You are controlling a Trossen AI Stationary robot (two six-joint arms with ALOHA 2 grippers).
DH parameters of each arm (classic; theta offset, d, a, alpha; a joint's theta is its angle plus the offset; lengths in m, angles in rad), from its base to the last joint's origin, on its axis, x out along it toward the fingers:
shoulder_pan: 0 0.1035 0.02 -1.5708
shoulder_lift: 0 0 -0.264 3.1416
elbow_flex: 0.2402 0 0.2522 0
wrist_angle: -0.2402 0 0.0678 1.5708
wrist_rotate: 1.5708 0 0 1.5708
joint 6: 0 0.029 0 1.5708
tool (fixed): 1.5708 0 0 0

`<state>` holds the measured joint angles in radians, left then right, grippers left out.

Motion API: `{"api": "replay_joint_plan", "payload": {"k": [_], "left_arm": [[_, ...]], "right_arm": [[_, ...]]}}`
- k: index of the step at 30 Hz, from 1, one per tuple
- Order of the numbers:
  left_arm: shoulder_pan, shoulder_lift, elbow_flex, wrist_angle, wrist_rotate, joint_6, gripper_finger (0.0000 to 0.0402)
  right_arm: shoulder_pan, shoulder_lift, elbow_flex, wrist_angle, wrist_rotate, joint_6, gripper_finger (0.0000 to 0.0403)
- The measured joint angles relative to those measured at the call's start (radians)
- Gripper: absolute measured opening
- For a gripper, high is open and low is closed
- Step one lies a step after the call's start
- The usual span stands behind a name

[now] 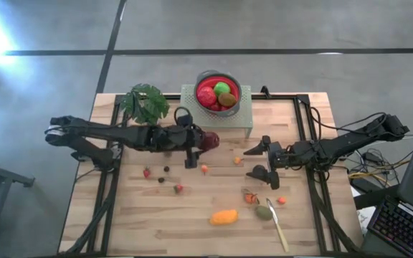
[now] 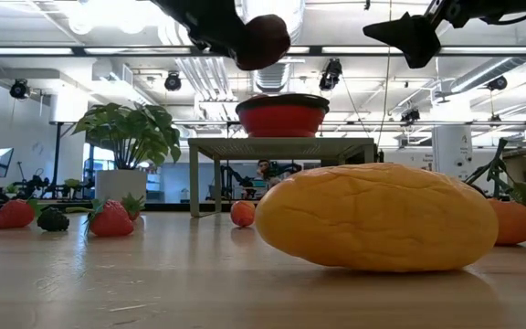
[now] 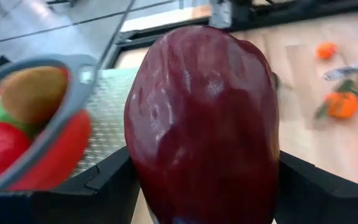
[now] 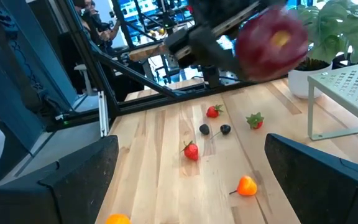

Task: Pick & Place Fruit
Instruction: Put the malay apple into the red strainer bowl on the shelf

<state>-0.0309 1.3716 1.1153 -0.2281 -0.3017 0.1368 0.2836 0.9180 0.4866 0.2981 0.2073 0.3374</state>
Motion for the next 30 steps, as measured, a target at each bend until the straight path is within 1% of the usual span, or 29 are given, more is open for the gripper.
{"api": "replay_joint_plan", "payload": {"k": [5, 11, 13, 16, 22, 26, 30], "left_arm": [[0.071, -0.002, 0.035, 0.000, 0.000, 0.001, 0.0287], [0.177, -0.002, 0.137, -0.013, 0.004, 0.053, 0.0287], [0.222, -0.002, 0.171, -0.036, 0.021, 0.066, 0.0287], [0.294, -0.002, 0.213, -0.044, 0.069, 0.082, 0.0287], [0.451, 0.018, 0.296, -0.067, 0.224, 0.079, 0.0287], [0.536, 0.069, 0.353, -0.084, 0.316, 0.078, 0.0287], [0.589, 0.150, 0.438, -0.126, 0.353, 0.105, 0.0287]], "right_arm": [[0.000, 0.000, 0.000, 0.004, 0.003, 0.034, 0.0400], [-0.005, -0.002, 0.000, 0.020, 0.109, 0.107, 0.0400], [-0.013, -0.002, 0.000, 0.019, 0.114, 0.109, 0.0400], [-0.031, -0.003, 0.000, 0.016, 0.115, 0.109, 0.0400], [-0.085, -0.021, 0.000, 0.004, 0.112, 0.109, 0.0400], [-0.133, -0.044, 0.000, -0.029, 0.101, 0.086, 0.0400], [-0.178, -0.068, 0.000, -0.063, 0.097, 0.048, 0.0400]]}}
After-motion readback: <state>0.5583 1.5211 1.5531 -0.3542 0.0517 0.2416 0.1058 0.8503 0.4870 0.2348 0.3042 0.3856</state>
